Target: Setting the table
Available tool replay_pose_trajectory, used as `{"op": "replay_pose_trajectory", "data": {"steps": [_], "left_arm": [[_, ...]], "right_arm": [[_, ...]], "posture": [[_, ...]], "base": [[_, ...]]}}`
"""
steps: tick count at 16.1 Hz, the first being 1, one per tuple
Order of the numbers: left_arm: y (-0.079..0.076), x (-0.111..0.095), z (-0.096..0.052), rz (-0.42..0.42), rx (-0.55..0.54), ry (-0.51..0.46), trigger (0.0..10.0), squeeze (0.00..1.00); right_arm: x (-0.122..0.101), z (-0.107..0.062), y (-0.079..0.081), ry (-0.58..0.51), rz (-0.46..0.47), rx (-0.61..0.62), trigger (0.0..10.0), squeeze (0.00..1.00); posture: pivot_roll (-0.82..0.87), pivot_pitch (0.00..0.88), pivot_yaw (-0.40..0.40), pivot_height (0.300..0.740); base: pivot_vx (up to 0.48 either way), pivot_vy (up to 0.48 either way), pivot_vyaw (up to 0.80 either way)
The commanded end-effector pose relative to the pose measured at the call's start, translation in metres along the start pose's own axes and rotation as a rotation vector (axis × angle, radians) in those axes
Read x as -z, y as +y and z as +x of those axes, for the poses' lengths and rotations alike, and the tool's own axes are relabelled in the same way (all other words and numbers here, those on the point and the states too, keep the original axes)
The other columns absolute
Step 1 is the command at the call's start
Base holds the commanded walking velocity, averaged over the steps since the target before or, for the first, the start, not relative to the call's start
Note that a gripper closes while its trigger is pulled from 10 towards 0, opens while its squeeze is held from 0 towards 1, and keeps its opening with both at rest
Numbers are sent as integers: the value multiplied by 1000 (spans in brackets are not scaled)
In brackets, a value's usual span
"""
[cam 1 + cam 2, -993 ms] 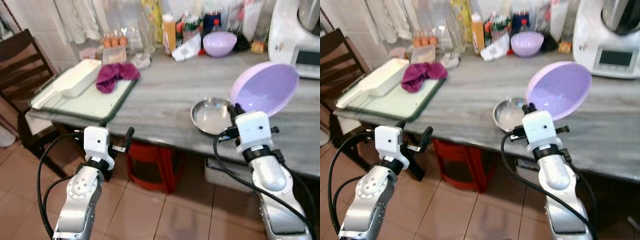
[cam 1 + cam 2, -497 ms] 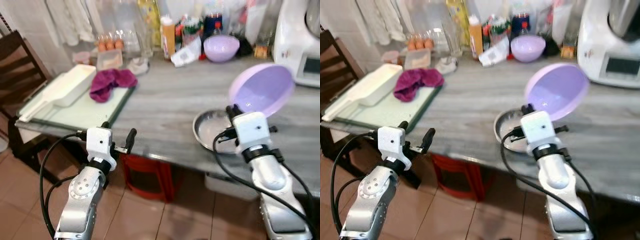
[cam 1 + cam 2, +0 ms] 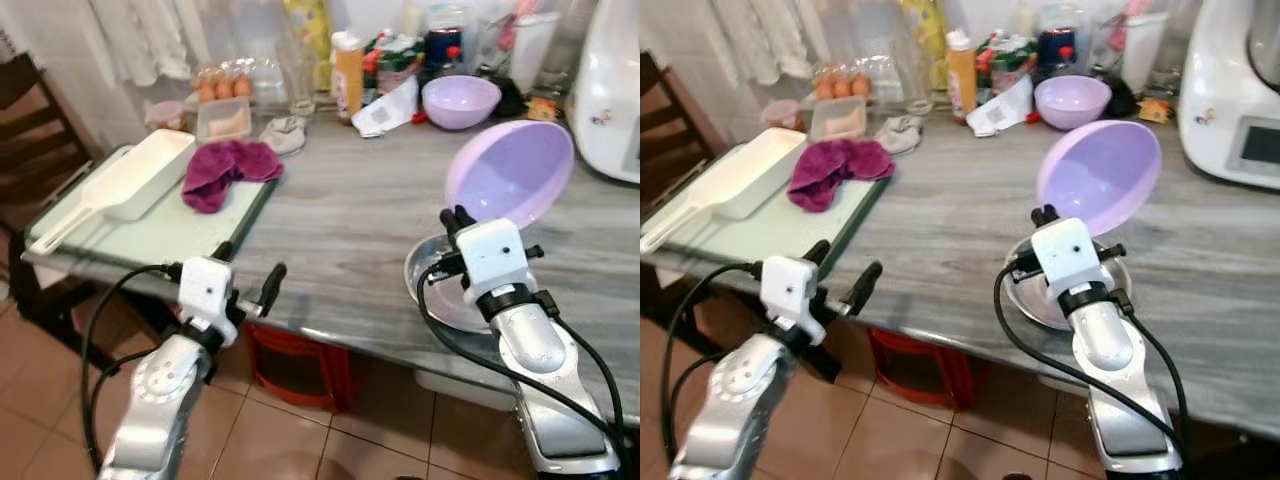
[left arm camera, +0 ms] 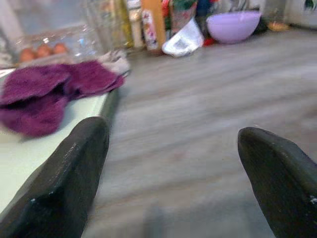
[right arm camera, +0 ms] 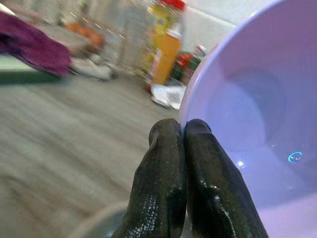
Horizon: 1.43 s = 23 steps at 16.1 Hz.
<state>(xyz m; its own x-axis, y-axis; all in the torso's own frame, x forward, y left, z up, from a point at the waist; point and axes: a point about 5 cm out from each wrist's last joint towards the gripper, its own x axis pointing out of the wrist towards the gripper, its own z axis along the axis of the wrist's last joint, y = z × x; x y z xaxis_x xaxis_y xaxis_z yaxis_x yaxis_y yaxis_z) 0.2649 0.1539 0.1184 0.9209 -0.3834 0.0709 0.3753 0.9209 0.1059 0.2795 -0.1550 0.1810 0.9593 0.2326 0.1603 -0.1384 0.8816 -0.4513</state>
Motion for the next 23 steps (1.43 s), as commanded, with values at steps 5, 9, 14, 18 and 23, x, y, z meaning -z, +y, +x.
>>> {"op": "replay_pose_trajectory", "data": {"steps": [5, 9, 14, 18, 23], "left_arm": [[-1, 2, -7, 21, 44, 3, 10000, 0], [-7, 3, -6, 12, 66, 6, 10000, 0], [-8, 3, -3, 0, 64, 5, 10000, 0], [-15, -3, -3, -39, 123, -38, 10000, 0], [-19, -3, -1, -34, 176, -34, 10000, 0]], "right_arm": [[-8, 13, 17, -8, 48, -232, 10000, 0], [-18, 27, 25, -38, -10, -343, 10000, 0], [-22, 48, 29, -26, -74, -455, 10000, 0], [-17, 50, 26, 34, 23, -474, 10000, 0], [-19, 54, 20, 111, 48, -602, 10000, 0]], "posture": [[-162, 100, 62, 740], [-165, 100, 56, 740], [-157, 95, 53, 740], [-159, 103, 55, 740], [-176, 108, 67, 740]], "base": [[0, 0, 0], [0, 0, 0], [0, 0, 0], [0, 0, 0], [0, 0, 0]]}}
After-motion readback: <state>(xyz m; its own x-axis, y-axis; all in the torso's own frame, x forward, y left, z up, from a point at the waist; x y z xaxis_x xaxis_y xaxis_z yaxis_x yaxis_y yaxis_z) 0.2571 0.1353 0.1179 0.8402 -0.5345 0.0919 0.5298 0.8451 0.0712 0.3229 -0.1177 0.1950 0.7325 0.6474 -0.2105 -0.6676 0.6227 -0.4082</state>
